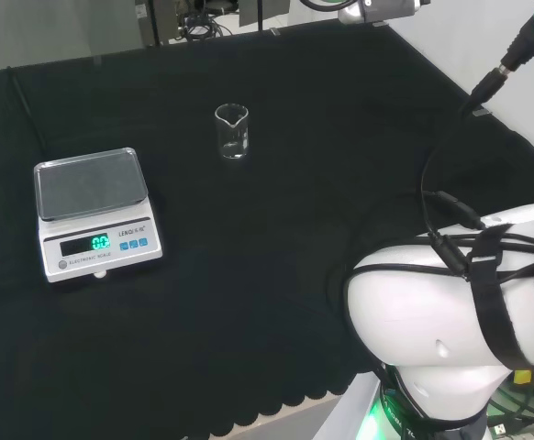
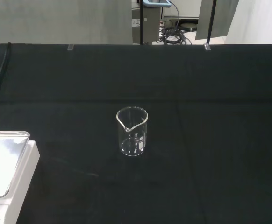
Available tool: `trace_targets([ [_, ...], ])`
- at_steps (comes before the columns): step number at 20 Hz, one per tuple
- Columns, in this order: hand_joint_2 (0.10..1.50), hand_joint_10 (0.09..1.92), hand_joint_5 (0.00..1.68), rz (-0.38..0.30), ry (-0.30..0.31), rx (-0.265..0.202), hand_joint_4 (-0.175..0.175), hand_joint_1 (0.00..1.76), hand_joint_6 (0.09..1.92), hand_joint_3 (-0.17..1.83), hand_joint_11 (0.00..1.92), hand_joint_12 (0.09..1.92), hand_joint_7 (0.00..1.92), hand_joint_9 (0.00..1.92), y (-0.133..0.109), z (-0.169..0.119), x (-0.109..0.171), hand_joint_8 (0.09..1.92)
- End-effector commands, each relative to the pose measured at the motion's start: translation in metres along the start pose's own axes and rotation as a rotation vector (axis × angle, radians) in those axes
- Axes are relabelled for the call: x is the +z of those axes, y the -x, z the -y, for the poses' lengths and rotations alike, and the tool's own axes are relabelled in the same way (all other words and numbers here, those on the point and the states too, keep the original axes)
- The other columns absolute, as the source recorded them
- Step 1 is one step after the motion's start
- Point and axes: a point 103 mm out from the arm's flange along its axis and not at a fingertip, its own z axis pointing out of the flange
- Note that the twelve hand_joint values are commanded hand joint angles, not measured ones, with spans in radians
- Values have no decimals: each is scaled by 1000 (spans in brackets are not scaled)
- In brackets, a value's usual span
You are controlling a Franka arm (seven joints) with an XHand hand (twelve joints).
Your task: Pick up the beaker.
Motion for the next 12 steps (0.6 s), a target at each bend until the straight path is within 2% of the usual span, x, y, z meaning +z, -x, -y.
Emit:
trace_targets([
  [1,699,770,238,7,4,4,7,392,87,264,89,1522,149,370,0,-3,2,745],
  [12,723,768,264,11,-28,5,3,367,87,259,54,1533,180,363,-20,-32,23,729],
])
